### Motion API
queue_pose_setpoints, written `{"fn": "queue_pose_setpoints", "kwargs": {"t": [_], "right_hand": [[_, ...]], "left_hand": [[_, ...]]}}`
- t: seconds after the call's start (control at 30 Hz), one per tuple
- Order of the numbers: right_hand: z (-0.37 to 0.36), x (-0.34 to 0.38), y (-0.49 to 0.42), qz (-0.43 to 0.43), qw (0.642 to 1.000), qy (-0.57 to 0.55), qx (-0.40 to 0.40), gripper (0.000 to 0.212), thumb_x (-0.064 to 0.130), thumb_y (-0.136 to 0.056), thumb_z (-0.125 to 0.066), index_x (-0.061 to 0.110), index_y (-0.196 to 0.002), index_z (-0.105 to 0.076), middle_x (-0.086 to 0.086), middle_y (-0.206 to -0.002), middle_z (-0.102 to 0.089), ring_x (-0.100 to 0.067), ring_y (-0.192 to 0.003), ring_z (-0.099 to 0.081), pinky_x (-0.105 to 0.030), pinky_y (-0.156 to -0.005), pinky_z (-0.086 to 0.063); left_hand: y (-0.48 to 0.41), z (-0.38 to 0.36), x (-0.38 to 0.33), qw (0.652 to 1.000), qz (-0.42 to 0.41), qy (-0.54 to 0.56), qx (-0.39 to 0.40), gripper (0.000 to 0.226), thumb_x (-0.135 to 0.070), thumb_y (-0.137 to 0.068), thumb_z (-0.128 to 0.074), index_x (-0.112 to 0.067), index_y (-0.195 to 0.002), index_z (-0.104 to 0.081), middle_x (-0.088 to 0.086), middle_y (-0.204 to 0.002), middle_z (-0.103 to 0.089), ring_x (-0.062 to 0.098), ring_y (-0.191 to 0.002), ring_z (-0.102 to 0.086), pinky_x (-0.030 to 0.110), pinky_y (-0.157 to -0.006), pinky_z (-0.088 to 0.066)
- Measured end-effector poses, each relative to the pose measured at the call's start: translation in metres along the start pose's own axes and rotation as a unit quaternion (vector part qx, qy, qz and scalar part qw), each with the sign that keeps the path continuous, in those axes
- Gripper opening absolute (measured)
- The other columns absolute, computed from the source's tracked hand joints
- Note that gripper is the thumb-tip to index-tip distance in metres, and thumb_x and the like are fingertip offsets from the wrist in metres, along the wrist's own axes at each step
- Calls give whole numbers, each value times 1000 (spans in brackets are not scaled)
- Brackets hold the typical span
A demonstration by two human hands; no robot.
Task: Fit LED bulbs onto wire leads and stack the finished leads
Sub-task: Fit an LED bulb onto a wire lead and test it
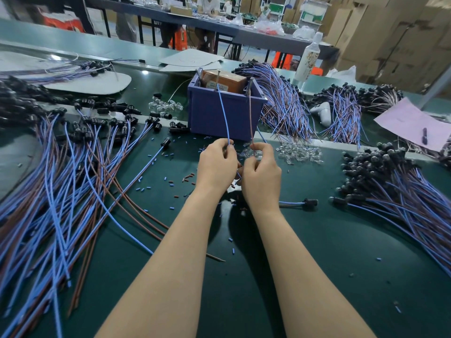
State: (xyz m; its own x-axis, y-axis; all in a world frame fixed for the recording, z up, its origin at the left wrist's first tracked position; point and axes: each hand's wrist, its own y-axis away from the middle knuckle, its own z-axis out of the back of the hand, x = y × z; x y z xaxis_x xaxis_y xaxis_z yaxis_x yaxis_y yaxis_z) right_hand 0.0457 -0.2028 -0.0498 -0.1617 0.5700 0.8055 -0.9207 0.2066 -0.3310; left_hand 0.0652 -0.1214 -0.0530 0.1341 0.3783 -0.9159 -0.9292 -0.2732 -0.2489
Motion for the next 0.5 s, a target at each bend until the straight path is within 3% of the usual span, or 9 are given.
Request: {"fn": "queue_pose_setpoints", "kwargs": {"t": [0.3,0.4,0.5], "right_hand": [[-2,-2,0,2,1000,0,6,28,7,-90,-40,13,-114,-52,-18,-87,-67,-36,-83,-64,-47,-76,-50],[-2,-3,-1,1,1000,-5,5,28,7,-90,-40,13,-114,-52,-19,-87,-68,-38,-82,-63,-47,-77,-49],[-2,-3,-1,5,1000,-8,3,29,7,-89,-40,13,-114,-53,-19,-86,-68,-39,-82,-63,-47,-77,-49]], "left_hand": [[1,2,-2,1000,-1,8,1,15,-16,-98,-41,-20,-101,-56,-4,-72,-63,5,-63,-55,8,-55,-42],[1,2,-3,1000,1,0,-1,22,-15,-98,-41,-13,-110,-59,2,-79,-66,13,-70,-57,24,-70,-48],[1,2,-3,1000,3,1,0,22,-15,-98,-41,-12,-110,-60,3,-78,-66,9,-66,-55,27,-69,-48]]}}
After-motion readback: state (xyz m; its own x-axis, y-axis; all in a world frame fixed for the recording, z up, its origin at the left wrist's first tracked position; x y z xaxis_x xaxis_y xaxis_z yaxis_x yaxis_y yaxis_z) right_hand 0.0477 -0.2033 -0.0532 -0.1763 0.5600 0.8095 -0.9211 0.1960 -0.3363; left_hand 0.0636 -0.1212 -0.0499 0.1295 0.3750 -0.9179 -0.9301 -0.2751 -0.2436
